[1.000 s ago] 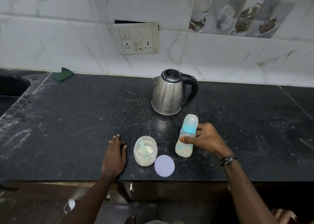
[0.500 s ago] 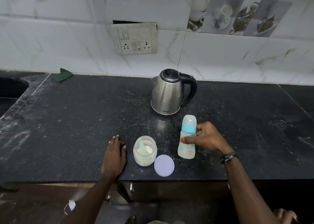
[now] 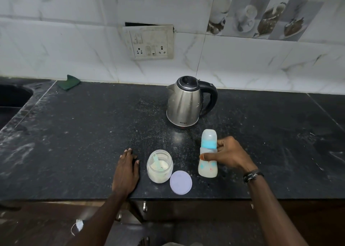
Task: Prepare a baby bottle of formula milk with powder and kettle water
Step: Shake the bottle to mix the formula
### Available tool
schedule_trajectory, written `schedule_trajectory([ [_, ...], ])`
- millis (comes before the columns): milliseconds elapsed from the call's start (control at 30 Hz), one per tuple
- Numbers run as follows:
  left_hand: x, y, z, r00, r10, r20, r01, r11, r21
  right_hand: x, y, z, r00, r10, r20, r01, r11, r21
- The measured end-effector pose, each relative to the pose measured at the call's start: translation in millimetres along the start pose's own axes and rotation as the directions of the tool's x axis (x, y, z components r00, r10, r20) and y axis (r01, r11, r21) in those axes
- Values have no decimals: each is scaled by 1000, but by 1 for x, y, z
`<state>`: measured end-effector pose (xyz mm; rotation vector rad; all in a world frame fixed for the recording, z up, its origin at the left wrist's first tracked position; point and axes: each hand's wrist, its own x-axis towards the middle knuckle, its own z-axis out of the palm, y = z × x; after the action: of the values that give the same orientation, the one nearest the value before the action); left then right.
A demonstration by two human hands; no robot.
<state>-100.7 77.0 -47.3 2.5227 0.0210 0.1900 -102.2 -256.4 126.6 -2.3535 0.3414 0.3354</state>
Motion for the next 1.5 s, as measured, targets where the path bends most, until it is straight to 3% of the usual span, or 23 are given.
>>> schedule_trajectory([
  [100, 0, 0, 1, 1000, 5, 1, -5, 1000, -8, 1, 0, -1, 995, -34, -95, 25, 996, -90],
  [200, 0, 0, 1, 1000, 9, -2, -9, 1000, -8, 1, 0, -1, 1000, 9, -19, -10, 999, -42],
  [333, 0, 0, 1, 1000, 0, 2, 0, 1000, -5, 1, -1, -2, 995, 9, -104, -26, 987, -160],
  [433, 0, 0, 0, 1000, 0, 4, 0, 1000, -1, 1, 2, -2, 999, 15, 28, -14, 999, -46],
  [567, 0, -1, 0, 1000, -7, 21, 7, 1000, 10, 1, 2, -3, 997, -10, -71, -10, 963, -270],
  [700, 0, 1, -1, 1000, -10, 19, 10, 1000, 8, -2, 5, -5, 991, 3, 137, 18, 989, -147],
  [767, 0, 1, -1, 1000, -12, 23, 12, 1000, 13, -1, 5, -2, 995, 14, 102, -6, 997, -80],
  [867, 0, 2, -3, 999, -22, 24, 21, 1000, 6, -2, 2, 2, 1000, 12, -18, -16, 974, -227],
  [1000, 0, 3, -2, 1000, -12, 29, 12, 1000, 4, -1, 2, 6, 1000, 22, 10, -21, 995, -97],
  [1100, 0, 1, -1, 1000, -13, 28, 13, 1000, 3, -2, 2, 6, 1000, 12, -24, -16, 982, -190],
  [1167, 0, 1, -2, 1000, -2, 15, 2, 1000, -6, -4, 2, 9, 999, 1, 41, 4, 995, -103],
  [1233, 0, 1, -2, 1000, 1, 14, -1, 1000, 0, -3, 2, 11, 1000, 18, 10, -18, 999, -32],
  [1333, 0, 1, -2, 1000, -6, 18, 6, 1000, 4, -5, 2, 9, 1000, 23, -12, -24, 985, -170],
  [1400, 0, 2, -3, 1000, 2, 9, -2, 1000, 1, -6, 4, 11, 998, -9, 60, 15, 995, -100],
  [1500, 0, 3, -3, 1000, -1, 14, 1, 1000, 7, -6, 2, 12, 1000, 1, -13, -1, 999, -38],
])
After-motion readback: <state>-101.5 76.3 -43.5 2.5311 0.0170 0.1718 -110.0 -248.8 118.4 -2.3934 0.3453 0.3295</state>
